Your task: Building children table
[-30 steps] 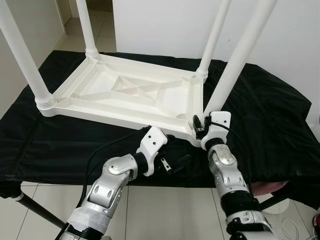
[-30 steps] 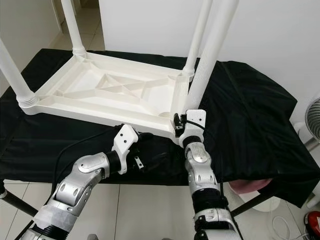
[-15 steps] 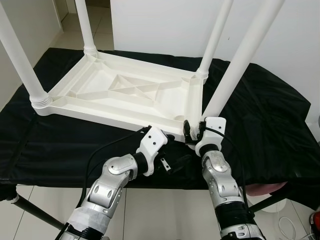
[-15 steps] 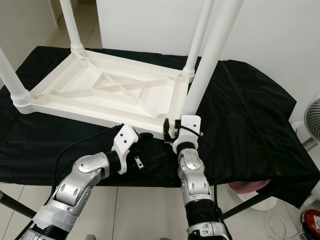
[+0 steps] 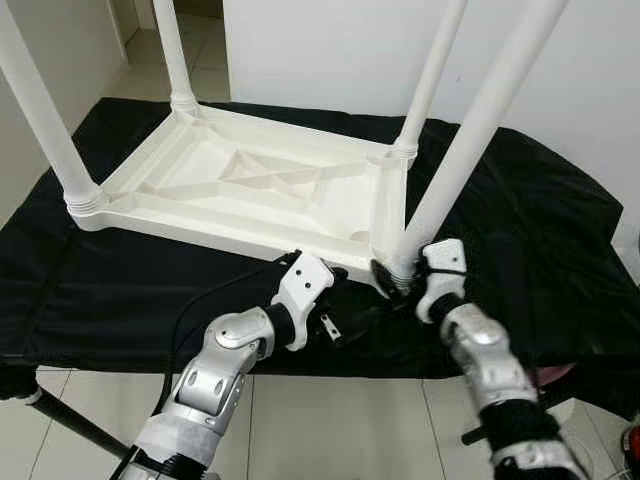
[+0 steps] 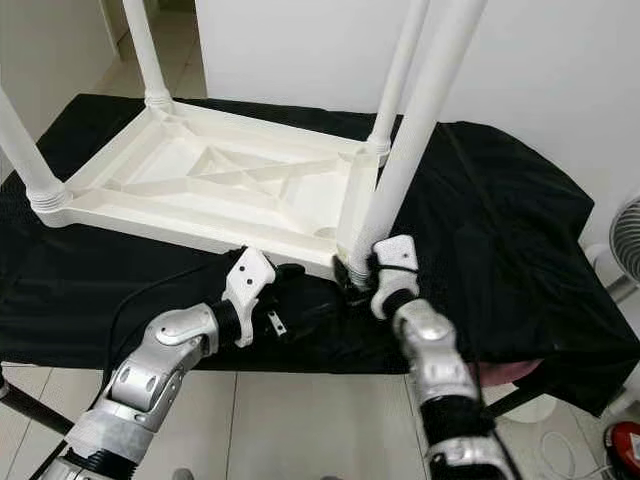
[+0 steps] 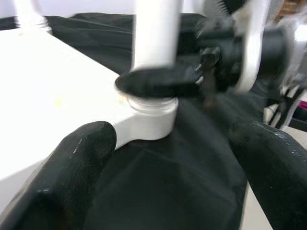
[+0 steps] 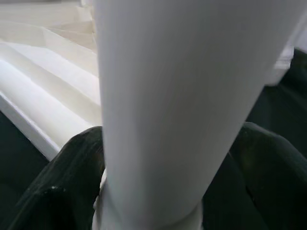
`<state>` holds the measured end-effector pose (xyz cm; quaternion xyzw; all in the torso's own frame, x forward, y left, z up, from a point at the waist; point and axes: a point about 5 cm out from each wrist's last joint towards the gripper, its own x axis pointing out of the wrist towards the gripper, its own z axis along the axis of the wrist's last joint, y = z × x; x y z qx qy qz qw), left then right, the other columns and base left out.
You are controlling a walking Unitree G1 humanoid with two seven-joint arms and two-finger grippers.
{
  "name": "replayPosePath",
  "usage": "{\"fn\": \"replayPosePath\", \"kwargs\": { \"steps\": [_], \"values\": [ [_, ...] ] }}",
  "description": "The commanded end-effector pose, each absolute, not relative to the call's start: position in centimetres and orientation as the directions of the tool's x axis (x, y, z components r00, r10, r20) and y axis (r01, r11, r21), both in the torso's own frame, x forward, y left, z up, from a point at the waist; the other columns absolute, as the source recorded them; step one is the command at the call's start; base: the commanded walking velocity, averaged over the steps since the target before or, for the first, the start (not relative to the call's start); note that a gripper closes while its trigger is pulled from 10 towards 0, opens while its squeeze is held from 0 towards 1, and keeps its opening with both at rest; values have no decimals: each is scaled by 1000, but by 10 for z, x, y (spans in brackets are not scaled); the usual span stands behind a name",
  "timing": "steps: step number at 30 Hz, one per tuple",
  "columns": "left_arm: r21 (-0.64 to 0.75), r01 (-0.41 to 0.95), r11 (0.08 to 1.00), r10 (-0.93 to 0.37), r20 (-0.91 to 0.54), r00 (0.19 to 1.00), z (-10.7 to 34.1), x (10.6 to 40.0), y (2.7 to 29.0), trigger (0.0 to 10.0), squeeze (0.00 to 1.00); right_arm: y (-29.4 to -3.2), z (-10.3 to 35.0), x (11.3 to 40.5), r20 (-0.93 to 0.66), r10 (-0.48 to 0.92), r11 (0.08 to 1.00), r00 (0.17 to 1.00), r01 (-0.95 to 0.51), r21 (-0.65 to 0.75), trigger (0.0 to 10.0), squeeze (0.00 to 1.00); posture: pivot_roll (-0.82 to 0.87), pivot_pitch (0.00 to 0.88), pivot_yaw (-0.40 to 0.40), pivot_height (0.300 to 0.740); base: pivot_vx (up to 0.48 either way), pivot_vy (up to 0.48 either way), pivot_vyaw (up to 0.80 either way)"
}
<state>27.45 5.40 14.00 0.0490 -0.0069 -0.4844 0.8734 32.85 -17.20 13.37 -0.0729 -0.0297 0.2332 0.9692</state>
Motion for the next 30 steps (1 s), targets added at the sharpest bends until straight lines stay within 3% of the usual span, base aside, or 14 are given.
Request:
{"fn": "replayPosePath", "kwargs": {
  "steps": [1, 12, 13, 27, 28, 30],
  "values": [
    [105, 838, 535, -841, -32, 540, 142, 277, 52, 10000, 0, -174, 132, 330, 16, 488, 864, 873, -480, -150, 10000, 0, -36, 0, -60, 740, 0, 0, 0],
    [112, 841, 529, -844, -31, 535, 143, 279, 51, 10000, 0, -166, 124, 346, -110, 643, 742, 758, -652, -157, 9608, 0, -25, 0, -58, 740, 0, 0, 0],
    [116, 842, 526, -845, -37, 533, 142, 279, 51, 10000, 0, -165, 122, 346, -118, 650, 736, 750, -661, -146, 0, 0, -23, 0, -58, 740, 0, 0, 0],
    [124, 845, 520, -848, -46, 528, 142, 277, 49, 10000, 0, -166, 117, 348, -115, 667, 726, 736, -677, -118, 0, 0, -22, 0, -54, 740, 0, 0, 0],
    [124, 846, 519, -849, -46, 527, 142, 277, 49, 10000, 0, -168, 117, 349, -109, 656, 738, 747, -665, -114, 10000, 0, -24, 0, -54, 740, 0, 0, 0],
    [124, 846, 518, -849, -47, 527, 141, 277, 49, 10000, 0, -170, 117, 349, -104, 650, 745, 753, -658, -109, 10000, 0, -24, 0, -54, 740, 0, 0, 0]
  ]
}}
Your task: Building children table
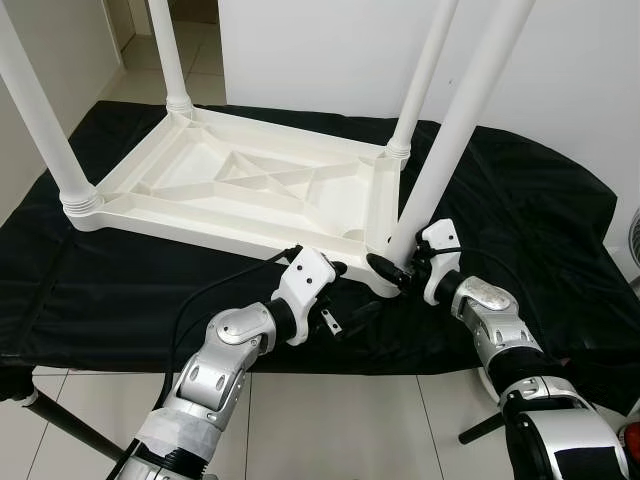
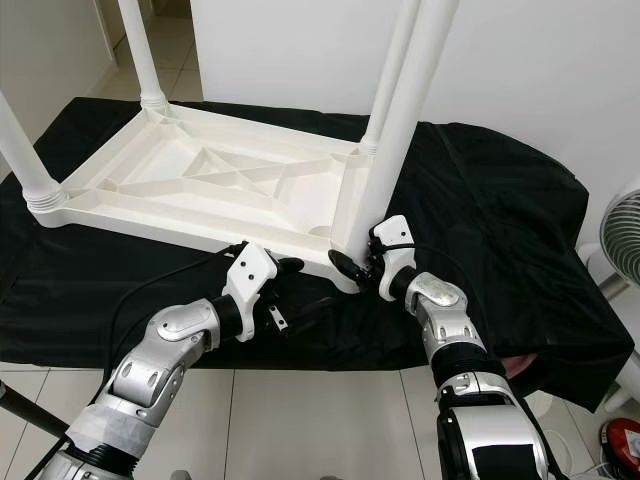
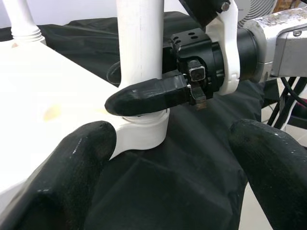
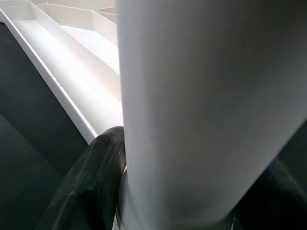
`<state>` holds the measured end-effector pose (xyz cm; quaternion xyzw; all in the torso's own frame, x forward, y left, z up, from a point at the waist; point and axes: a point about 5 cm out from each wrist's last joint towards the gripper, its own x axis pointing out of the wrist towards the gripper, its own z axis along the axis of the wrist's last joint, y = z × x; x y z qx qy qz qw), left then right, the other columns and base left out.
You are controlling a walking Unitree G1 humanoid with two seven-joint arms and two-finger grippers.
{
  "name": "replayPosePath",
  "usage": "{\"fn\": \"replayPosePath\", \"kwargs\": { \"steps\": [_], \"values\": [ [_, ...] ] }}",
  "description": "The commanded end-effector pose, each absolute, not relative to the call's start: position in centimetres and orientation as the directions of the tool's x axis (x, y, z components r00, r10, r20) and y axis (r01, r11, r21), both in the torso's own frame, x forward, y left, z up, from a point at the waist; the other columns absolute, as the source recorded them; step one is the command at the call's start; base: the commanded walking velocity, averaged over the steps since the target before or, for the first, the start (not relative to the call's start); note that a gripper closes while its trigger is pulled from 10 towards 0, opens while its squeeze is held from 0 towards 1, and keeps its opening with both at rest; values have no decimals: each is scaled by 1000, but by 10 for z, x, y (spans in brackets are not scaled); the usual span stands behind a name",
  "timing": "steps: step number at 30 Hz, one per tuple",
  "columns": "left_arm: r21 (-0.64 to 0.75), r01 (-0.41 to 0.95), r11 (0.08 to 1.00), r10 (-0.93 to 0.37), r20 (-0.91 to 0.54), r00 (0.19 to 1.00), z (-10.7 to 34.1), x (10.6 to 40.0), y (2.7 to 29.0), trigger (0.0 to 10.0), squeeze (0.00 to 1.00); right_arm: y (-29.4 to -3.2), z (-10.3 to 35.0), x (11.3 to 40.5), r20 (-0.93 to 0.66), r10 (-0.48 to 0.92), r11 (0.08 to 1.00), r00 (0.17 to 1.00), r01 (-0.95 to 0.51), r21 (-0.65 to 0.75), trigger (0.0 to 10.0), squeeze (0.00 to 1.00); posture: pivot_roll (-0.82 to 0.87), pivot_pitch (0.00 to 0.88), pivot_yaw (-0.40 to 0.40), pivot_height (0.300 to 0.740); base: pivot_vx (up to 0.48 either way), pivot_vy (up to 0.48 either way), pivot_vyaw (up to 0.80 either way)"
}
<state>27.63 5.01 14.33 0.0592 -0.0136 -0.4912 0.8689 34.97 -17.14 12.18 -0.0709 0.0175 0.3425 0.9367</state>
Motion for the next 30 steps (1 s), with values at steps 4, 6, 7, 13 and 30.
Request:
{"fn": "replayPosePath", "kwargs": {
  "steps": [4, 6, 7, 13, 30],
  "values": [
    [120, 849, 514, -851, -47, 522, 141, 275, 48, 10000, 0, -174, 119, 348, -73, 588, 795, 806, -592, -128, 10000, 0, -33, 0, -52, 740, 0, 0, 0],
    [120, 849, 514, -851, -47, 522, 141, 275, 48, 10000, 0, -174, 119, 348, -73, 588, 795, 806, -592, -128, 10000, 0, -33, 0, -52, 740, 0, 0, 0],
    [118, 850, 513, -852, -48, 521, 140, 275, 47, 10000, 0, -174, 120, 349, -61, 548, 823, 834, -551, -137, 10000, 0, -35, 0, -52, 740, 0, 0, 0],
    [111, 854, 509, -855, -51, 516, 138, 272, 46, 10000, 0, -155, 120, 339, 21, 463, 882, 886, -458, -112, 10000, 0, -37, 0, -59, 740, 0, 0, 0],
    [107, 850, 516, -851, -51, 523, 136, 270, 46, 10000, 0, -128, 111, 319, 8, -27, 1000, 1000, 27, -14, 10000, 0, -22, 0, -84, 740, 0, 0, 0]
  ]
}}
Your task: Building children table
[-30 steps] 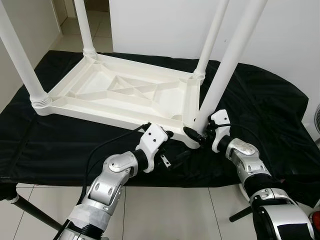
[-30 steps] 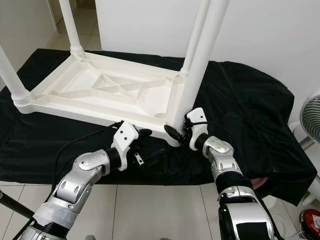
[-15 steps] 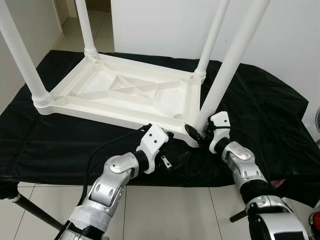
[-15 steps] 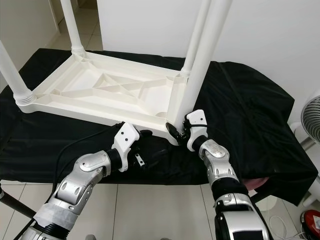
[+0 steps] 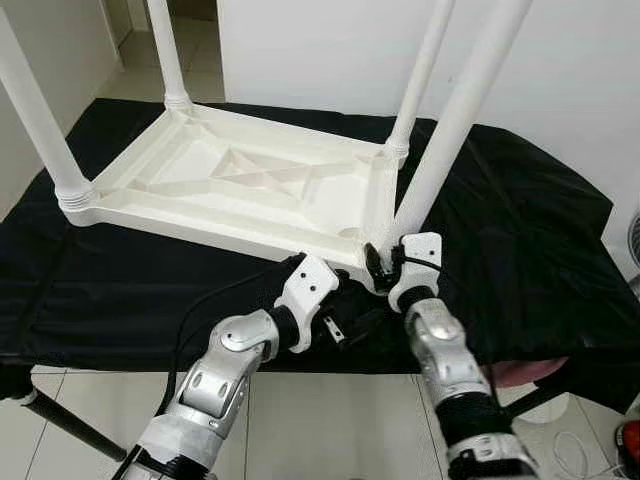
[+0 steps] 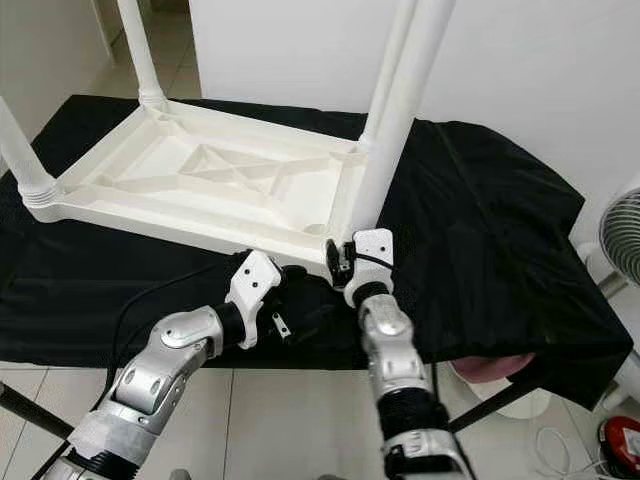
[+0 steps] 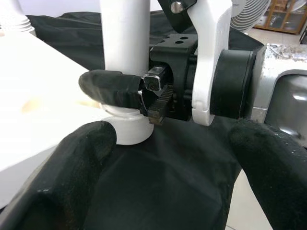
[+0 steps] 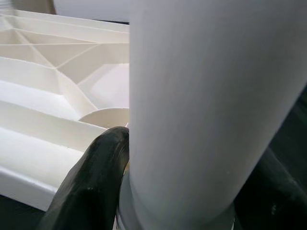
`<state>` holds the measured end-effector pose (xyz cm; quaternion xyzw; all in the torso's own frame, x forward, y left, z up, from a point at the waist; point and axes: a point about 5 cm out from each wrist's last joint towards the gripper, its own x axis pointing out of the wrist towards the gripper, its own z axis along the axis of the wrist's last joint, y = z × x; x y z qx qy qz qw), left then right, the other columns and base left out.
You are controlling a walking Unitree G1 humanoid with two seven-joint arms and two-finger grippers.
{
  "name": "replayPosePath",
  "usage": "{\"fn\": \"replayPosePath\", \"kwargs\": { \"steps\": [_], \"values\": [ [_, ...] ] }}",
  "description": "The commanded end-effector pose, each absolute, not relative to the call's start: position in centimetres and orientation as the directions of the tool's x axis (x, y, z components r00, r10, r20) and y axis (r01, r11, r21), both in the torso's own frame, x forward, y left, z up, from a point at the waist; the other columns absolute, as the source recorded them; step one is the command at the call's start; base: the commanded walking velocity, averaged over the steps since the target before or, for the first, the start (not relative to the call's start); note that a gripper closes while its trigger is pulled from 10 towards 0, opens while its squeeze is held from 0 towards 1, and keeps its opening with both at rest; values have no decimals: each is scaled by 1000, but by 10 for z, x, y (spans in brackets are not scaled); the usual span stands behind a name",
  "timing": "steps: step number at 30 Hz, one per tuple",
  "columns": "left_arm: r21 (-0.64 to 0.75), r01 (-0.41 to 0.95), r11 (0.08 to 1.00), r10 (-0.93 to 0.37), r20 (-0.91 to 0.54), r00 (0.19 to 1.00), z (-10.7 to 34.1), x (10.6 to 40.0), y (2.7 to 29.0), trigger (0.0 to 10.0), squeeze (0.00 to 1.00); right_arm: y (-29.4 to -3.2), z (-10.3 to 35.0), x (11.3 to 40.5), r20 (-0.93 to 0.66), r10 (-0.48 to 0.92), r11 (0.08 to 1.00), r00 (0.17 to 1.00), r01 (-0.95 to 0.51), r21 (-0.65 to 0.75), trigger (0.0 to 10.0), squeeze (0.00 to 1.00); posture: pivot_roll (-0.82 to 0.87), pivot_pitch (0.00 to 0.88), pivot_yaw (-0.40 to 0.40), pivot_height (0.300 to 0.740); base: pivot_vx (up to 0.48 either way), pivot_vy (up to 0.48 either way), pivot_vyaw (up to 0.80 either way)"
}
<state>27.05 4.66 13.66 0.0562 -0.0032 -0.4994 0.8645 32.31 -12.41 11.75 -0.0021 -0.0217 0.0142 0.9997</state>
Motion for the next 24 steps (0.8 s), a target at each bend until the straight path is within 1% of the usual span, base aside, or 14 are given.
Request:
{"fn": "replayPosePath", "kwargs": {
  "steps": [1, 6, 7, 8, 9, 11, 16, 17, 18, 19, 20, 22, 23, 24],
  "values": [
    [107, 850, 516, -851, -51, 523, 136, 270, 46, 10000, 0, -128, 111, 319, 8, -27, 1000, 1000, 27, -14, 10000, 0, -22, 0, -84, 740, 0, 0, 0],
    [107, 852, 512, -853, -54, 519, 135, 269, 46, 10000, 0, -133, 112, 316, -2, -54, 998, 999, 54, -29, 10000, 0, -25, 0, -85, 740, 0, 0, 0],
    [107, 853, 511, -854, -55, 518, 135, 268, 46, 10000, 0, -134, 112, 315, -6, -60, 998, 998, 60, -31, 10000, 612, -25, 0, -85, 740, 0, 0, 0],
    [107, 853, 511, -854, -55, 518, 135, 268, 46, 10000, 0, -134, 112, 315, -6, -60, 998, 998, 60, -31, 10000, 612, -25, 0, -85, 740, 0, 0, 0],
    [108, 852, 512, -853, -55, 519, 135, 269, 46, 10000, 0, -135, 111, 315, -2, -49, 999, 999, 49, -19, 10000, 1000, -23, 0, -87, 740, 0, 0, 0],
    [108, 851, 513, -852, -55, 521, 135, 269, 47, 10000, 0, -136, 111, 315, -1, -47, 999, 999, 47, -10, 10000, 1000, -23, 0, -87, 740, 0, 0, 0],
    [111, 847, 519, -848, -60, 527, 134, 269, 48, 10000, 0, -141, 114, 316, -4, 19, 999, 1000, -19, 26, 10000, 1000, -18, 0, -88, 740, 0, 0, 0],
    [114, 848, 518, -848, -64, 527, 133, 269, 48, 10000, 0, -146, 115, 318, -6, 54, 998, 999, -53, 27, 10000, 780, -18, 0, -88, 740, 0, 0, 0],
    [114, 848, 518, -848, -64, 527, 133, 269, 48, 10000, 0, -146, 115, 318, -6, 54, 998, 999, -53, 27, 10000, 780, -18, 0, -88, 740, 0, 0, 0],
    [113, 848, 517, -848, -67, 526, 133, 269, 48, 10000, 0, -150, 116, 319, -9, 112, 993, 994, -111, 34, 10000, 0, -21, 0, -87, 740, 0, 0, 0],
    [113, 848, 517, -848, -67, 526, 133, 269, 48, 10000, 0, -150, 116, 319, -9, 112, 993, 994, -111, 34, 10000, 0, -21, 0, -87, 740, 0, 0, 0],
    [111, 849, 517, -848, -66, 525, 133, 269, 47, 10000, 0, -161, 122, 326, -13, 291, 956, 957, -291, -36, 10000, 0, -26, 0, -88, 740, 0, 0, 0],
    [111, 849, 517, -848, -66, 525, 133, 269, 47, 10000, 0, -161, 122, 326, -13, 291, 956, 957, -291, -36, 10000, 0, -26, 0, -88, 740, 0, 0, 0],
    [110, 848, 518, -848, -64, 526, 133, 269, 47, 10000, 0, -165, 124, 329, -16, 356, 931, 934, -356, -77, 10000, 0, -28, 0, -86, 740, 0, 0, 0]
  ]
}}
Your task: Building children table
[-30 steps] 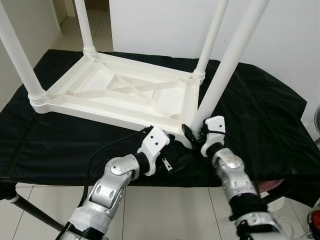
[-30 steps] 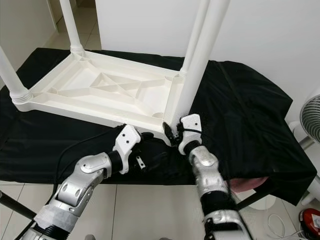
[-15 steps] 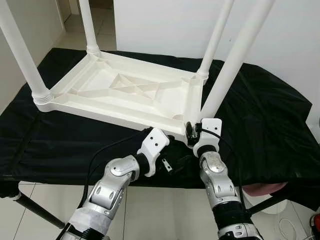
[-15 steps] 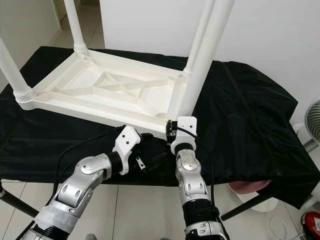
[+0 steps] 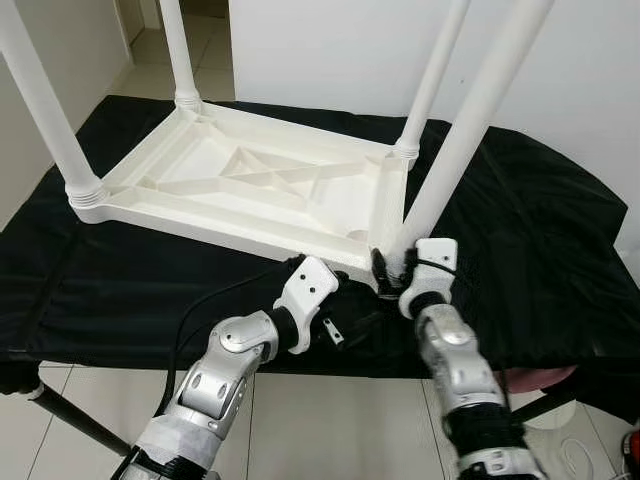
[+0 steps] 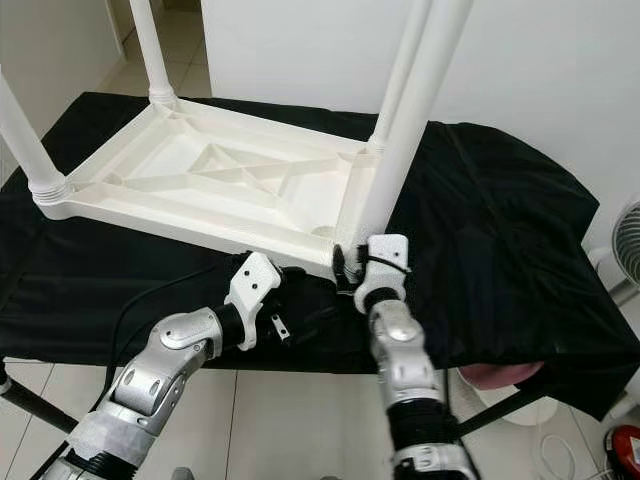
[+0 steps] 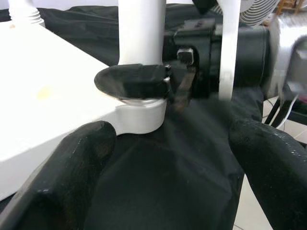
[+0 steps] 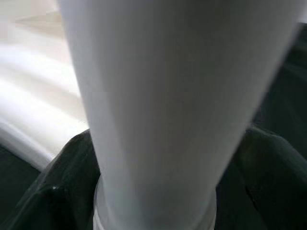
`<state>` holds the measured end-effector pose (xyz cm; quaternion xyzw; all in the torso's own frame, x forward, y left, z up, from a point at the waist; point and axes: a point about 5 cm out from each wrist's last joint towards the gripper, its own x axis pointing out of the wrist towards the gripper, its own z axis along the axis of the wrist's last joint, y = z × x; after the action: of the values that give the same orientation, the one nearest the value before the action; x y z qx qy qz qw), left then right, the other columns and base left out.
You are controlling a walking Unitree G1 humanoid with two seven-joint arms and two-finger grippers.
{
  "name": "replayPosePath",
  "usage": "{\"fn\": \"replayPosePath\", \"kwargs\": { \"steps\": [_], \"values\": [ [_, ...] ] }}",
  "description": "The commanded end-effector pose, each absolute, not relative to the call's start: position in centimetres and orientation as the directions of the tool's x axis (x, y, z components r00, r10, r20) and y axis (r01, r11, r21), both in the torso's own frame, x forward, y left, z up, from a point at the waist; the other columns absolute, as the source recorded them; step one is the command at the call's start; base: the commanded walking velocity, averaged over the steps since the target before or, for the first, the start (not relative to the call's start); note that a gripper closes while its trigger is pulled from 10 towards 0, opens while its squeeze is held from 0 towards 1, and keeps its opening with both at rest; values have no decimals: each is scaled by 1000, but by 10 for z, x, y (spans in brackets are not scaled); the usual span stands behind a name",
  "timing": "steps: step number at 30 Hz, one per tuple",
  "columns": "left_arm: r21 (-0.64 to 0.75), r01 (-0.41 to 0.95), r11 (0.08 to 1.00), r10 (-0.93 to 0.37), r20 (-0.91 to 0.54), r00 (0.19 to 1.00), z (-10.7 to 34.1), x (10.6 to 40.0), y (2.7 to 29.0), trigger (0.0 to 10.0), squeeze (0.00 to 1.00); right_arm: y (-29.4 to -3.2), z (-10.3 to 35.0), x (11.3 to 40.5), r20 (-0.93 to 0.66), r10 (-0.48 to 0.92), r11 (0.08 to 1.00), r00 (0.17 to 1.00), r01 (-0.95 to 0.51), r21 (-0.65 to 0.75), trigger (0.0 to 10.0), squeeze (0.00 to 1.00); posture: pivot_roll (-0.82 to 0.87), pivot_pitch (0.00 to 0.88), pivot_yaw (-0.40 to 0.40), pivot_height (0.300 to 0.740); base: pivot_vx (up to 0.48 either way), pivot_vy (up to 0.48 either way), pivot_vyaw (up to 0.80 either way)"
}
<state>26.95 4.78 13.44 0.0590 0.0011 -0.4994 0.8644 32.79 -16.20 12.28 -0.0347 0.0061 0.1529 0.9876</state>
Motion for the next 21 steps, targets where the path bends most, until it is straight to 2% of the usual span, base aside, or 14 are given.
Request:
{"fn": "replayPosePath", "kwargs": {
  "steps": [1, 7, 17, 18, 19, 20, 21],
  "values": [
    [110, 848, 518, -848, -63, 526, 133, 270, 47, 10000, 0, -167, 126, 331, -24, 397, 912, 917, -398, -105, 10000, 0, -28, 0, -86, 740, 0, 0, 0],
    [117, 850, 514, -851, -57, 523, 136, 273, 45, 10000, 0, -166, 138, 350, -54, 534, 828, 844, -535, -170, 10000, 0, -27, 0, -76, 740, 0, 0, 0],
    [126, 840, 528, -842, -56, 537, 138, 275, 48, 10000, 0, -161, 136, 359, -119, 602, 766, 790, -613, -193, 10000, 0, -9, 0, -80, 740, 0, 0, 0],
    [128, 838, 531, -839, -55, 541, 138, 275, 48, 10000, 0, -159, 133, 359, -139, 621, 748, 772, -636, -188, 3843, 0, -4, 0, -84, 740, 0, 0, 0],
    [128, 838, 531, -839, -55, 541, 138, 275, 48, 10000, 0, -159, 133, 359, -139, 621, 748, 772, -636, -188, 3843, 0, -4, 0, -84, 740, 0, 0, 0],
    [129, 836, 533, -838, -54, 543, 138, 275, 49, 10000, 0, -158, 129, 359, -161, 630, 736, 760, -650, -186, 0, 0, -4, 0, -84, 740, 0, 0, 0],
    [129, 835, 534, -837, -53, 544, 139, 275, 49, 10000, 0, -158, 126, 359, -175, 640, 727, 749, -663, -178, 0, 0, -4, 0, -84, 740, 0, 0, 0]
  ]
}}
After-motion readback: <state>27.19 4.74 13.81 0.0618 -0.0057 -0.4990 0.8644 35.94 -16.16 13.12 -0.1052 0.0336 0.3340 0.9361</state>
